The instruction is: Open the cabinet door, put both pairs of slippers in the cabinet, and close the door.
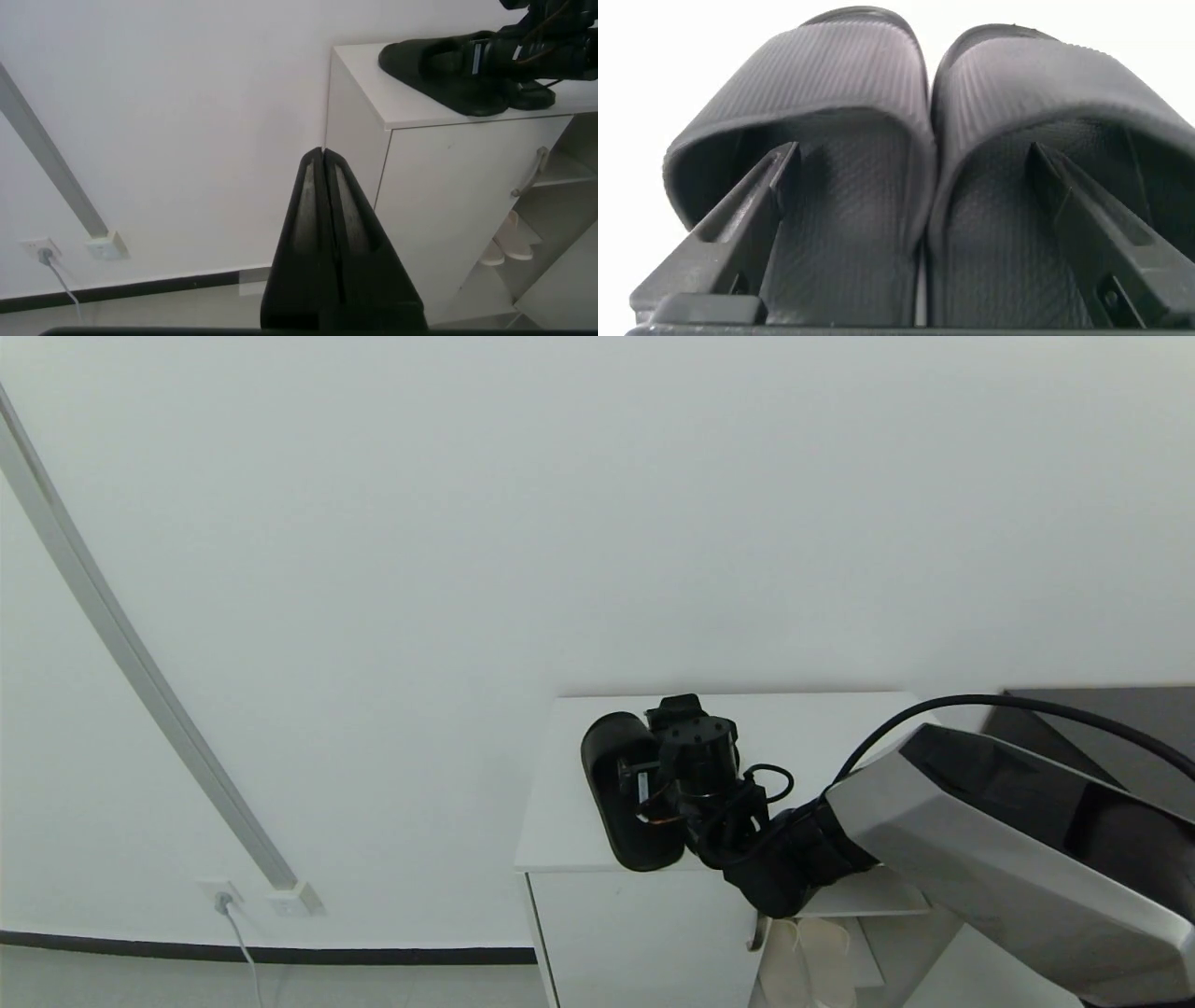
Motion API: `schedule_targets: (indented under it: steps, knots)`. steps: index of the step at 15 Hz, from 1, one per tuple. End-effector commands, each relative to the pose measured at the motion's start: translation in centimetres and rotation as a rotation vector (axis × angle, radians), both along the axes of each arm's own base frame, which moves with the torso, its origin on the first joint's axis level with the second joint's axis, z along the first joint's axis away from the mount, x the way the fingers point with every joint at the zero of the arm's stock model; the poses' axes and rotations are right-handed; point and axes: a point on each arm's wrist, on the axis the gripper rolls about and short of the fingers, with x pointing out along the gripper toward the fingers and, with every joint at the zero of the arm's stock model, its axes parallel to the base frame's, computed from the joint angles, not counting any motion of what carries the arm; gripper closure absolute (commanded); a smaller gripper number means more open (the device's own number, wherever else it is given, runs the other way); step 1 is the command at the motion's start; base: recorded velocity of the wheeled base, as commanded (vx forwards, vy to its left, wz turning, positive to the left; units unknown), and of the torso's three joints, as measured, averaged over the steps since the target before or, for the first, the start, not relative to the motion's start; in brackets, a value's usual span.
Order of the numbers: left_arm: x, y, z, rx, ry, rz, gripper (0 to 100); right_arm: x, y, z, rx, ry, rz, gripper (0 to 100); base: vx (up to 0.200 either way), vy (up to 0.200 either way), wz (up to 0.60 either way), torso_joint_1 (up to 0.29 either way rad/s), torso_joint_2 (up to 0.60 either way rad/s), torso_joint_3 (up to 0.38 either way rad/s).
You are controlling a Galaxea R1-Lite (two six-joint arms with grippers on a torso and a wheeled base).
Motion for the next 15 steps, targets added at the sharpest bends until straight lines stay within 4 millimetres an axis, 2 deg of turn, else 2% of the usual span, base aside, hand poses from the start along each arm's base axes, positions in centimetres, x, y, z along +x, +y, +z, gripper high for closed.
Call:
schedule_targets:
  steps: [1, 8, 12, 15]
  knots:
    - [0.0, 0.0, 0.0, 0.0, 0.001, 0.001, 100, 0.1, 0.1, -0.3, -0.008, 0.003, 0.001, 100, 0.0, 0.0, 0.0, 0.0, 0.0, 0.0]
    - [0.0, 0.0, 0.0, 0.0, 0.002, 0.0, 100, 0.1, 0.0, 0.0, -0.005, -0.002, -0.002, 100, 0.0, 0.0, 0.0, 0.0, 0.0, 0.0]
    - [0.0, 0.0, 0.0, 0.0, 0.001, 0.0, 100, -0.8, -0.7, 1.8, 0.006, -0.014, -0.002, 100, 0.0, 0.0, 0.0, 0.0, 0.0, 0.0]
    - [0.0, 0.0, 0.0, 0.0, 0.002, 0.0, 100, -2.5, -1.9, 3.7, 0.011, -0.013, 0.009, 100, 0.0, 0.0, 0.0, 0.0, 0.0, 0.0]
